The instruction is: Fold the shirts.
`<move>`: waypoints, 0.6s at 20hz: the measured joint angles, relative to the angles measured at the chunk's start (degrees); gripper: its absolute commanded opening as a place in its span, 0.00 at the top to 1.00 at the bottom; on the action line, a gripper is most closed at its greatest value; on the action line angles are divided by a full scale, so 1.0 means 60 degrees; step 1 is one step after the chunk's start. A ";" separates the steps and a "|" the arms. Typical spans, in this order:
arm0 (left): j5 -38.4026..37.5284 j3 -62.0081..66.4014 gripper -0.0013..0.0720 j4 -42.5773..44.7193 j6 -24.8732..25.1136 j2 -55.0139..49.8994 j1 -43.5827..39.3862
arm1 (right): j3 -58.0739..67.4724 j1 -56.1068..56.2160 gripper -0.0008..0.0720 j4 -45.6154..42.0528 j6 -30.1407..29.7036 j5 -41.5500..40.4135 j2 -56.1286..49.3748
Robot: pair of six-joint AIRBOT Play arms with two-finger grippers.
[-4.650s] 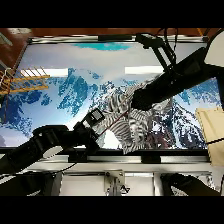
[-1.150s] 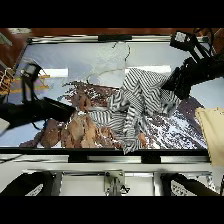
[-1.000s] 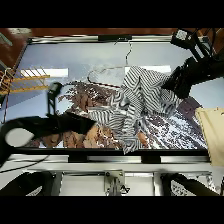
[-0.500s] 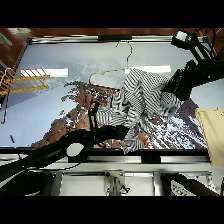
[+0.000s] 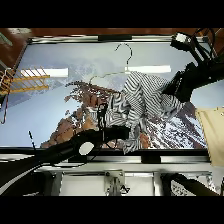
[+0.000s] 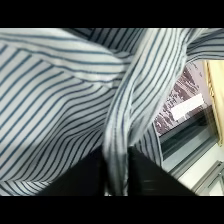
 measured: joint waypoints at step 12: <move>-0.1104 0.0142 0.91 0.0091 0.1843 0.1257 0.2018 | 0.0033 0.0000 0.87 0.0029 0.0430 -0.0259 0.0117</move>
